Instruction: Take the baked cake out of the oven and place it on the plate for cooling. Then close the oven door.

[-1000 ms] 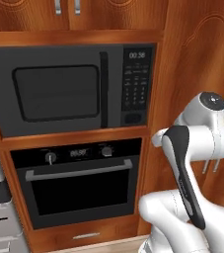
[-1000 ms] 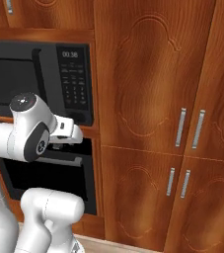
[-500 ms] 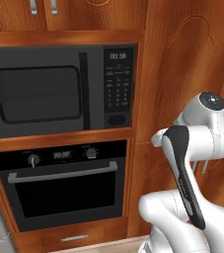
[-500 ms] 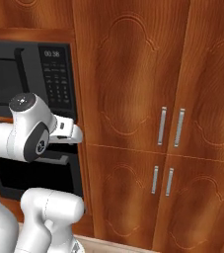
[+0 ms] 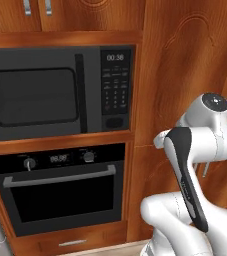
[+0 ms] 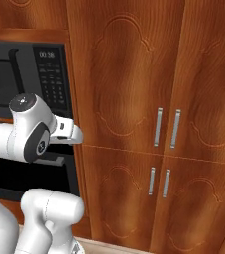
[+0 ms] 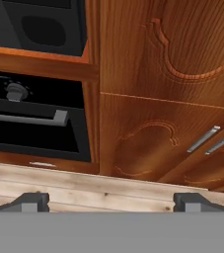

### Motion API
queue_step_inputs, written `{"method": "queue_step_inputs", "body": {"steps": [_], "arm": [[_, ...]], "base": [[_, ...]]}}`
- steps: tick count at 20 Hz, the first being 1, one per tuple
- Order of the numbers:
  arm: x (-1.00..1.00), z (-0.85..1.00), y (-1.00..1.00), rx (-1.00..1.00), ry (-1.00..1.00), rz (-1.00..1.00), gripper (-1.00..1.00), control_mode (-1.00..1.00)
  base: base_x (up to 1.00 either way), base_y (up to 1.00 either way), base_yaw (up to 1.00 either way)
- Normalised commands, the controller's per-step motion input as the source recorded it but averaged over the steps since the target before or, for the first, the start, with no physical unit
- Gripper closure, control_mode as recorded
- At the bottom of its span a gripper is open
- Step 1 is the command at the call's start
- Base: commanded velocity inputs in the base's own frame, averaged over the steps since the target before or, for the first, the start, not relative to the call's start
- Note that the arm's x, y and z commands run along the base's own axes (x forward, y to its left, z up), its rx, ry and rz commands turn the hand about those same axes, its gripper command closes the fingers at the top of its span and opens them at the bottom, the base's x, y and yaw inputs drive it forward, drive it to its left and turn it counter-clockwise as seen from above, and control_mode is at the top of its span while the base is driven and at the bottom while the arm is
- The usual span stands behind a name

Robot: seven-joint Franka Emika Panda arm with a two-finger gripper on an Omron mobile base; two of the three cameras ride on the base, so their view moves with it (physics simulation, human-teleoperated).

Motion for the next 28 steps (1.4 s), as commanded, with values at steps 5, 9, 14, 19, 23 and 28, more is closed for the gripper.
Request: {"method": "queue_step_inputs", "body": {"steps": [5,9,14,19,23,28], "arm": [[0.00,0.00,0.00,0.00,0.00,0.00,-1.00,1.00],[0.00,0.00,0.00,0.00,0.00,0.00,-1.00,1.00],[0.00,0.00,0.00,0.00,0.00,0.00,-1.00,1.00],[0.00,0.00,0.00,0.00,0.00,0.00,-1.00,1.00],[0.00,0.00,0.00,0.00,0.00,0.00,-1.00,1.00],[0.00,0.00,0.00,0.00,0.00,0.00,-1.00,1.00]], "base": [[0.34,-0.11,0.00],[0.33,-0.24,0.00],[0.15,-0.22,0.00],[0.00,-0.21,0.00],[0.00,-0.31,-0.03],[-0.01,-0.10,-0.02]]}}
